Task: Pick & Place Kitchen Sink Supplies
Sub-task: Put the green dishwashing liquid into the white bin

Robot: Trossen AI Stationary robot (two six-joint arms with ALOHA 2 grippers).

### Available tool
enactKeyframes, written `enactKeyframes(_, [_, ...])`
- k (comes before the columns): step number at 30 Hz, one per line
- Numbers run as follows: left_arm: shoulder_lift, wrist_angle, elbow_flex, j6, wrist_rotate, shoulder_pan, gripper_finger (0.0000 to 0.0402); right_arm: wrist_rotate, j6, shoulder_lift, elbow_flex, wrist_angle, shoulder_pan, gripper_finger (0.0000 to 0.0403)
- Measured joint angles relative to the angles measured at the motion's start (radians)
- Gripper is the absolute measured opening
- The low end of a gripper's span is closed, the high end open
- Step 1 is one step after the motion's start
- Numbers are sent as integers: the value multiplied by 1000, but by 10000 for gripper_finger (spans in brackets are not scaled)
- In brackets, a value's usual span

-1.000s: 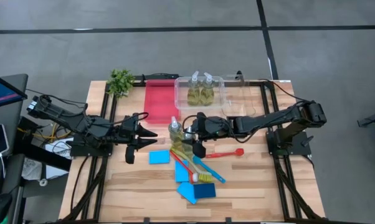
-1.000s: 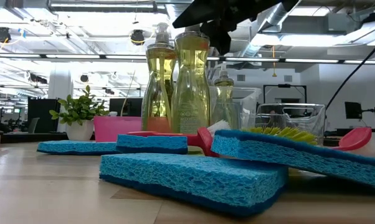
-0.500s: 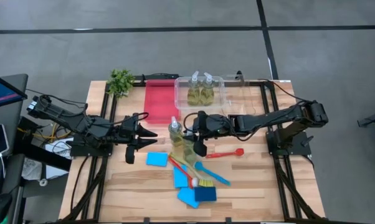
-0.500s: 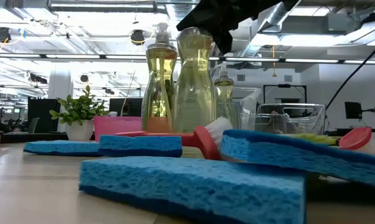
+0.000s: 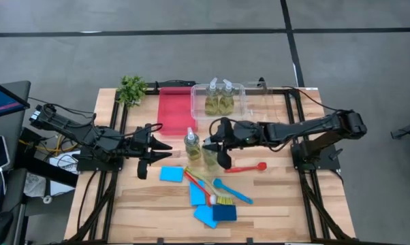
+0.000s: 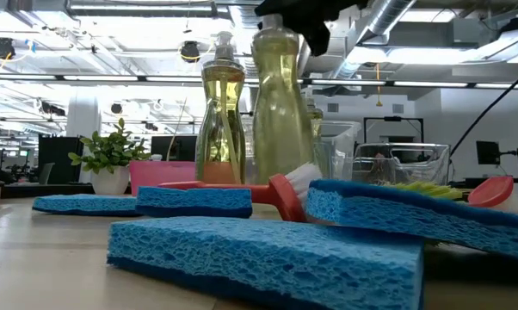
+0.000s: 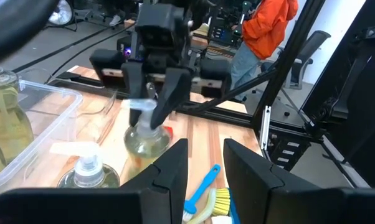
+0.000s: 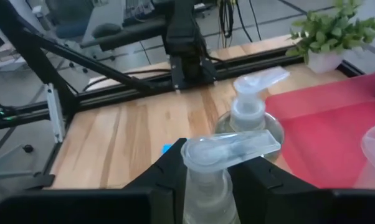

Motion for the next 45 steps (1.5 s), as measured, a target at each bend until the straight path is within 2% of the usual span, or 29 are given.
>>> enactKeyframes(7, [0, -1, 0, 2, 0, 0, 104, -7, 4, -26, 1, 5, 2, 98])
enactKeyframes(22, [0, -7, 0, 2, 0, 0, 104, -1, -5, -76, 3, 11, -9, 88])
enactKeyframes(30, [0, -7, 0, 2, 0, 0, 104, 1, -8, -164, 3, 13, -50, 88])
enactKeyframes(35, [0, -7, 0, 2, 0, 0, 104, 31, -29, -225, 4, 14, -86, 88])
enactKeyframes(45, [0, -7, 0, 1, -2, 0, 104, 171, -83, -308, 4, 58, -177, 88])
